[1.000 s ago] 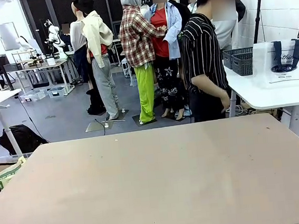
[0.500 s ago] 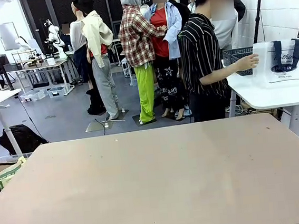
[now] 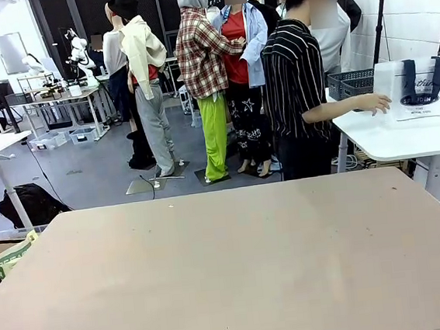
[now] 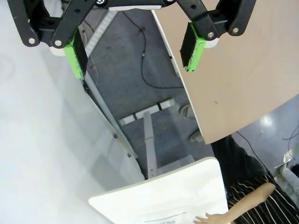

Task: Transfer purchased items from the store into the shopping bag.
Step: Open the Reusable shopping bag in the center of the table.

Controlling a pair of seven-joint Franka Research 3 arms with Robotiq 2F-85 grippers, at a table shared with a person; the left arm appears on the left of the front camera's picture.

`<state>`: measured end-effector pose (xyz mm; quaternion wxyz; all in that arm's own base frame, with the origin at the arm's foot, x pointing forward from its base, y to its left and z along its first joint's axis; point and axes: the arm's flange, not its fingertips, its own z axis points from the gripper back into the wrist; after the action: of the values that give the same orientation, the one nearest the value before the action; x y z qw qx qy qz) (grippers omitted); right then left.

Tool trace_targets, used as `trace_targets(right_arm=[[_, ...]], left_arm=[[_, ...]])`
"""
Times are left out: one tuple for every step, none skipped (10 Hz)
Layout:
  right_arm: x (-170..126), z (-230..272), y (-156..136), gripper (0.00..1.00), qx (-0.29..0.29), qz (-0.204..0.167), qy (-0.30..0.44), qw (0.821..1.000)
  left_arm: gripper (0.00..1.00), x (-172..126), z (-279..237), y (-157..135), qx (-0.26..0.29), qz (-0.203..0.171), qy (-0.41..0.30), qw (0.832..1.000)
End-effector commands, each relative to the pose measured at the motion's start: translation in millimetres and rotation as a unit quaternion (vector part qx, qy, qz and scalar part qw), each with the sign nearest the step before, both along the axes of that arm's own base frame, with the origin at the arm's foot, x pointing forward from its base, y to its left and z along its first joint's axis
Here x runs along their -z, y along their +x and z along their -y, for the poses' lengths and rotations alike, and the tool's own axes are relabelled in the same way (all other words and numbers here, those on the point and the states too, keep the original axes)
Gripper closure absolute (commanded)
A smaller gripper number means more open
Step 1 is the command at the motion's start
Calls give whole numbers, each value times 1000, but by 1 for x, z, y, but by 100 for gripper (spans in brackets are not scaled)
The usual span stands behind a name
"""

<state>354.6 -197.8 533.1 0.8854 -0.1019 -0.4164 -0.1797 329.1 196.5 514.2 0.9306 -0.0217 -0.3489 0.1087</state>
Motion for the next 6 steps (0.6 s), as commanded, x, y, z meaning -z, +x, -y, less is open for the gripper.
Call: trace_targets(right_arm=[[2,-2,1,0,-1,-6,-6,1000],[2,-2,1,0,-1,-6,-6,1000],[2,-2,1,0,-1,-6,-6,1000],[2,-2,1,0,-1,-6,-6,1000],[2,-2,1,0,-1,-6,-6,1000],[2,-2,1,0,-1,-6,-6,1000]], left_arm=[[0,0,-3,-2,2,0,6,1000],[0,0,-3,-2,2,0,6,1000],[0,0,-3,-2,2,0,6,1000],[0,0,-3,-2,2,0,6,1000],[0,0,-3,-2,2,0,6,1000],[0,0,-3,-2,2,0,6,1000]])
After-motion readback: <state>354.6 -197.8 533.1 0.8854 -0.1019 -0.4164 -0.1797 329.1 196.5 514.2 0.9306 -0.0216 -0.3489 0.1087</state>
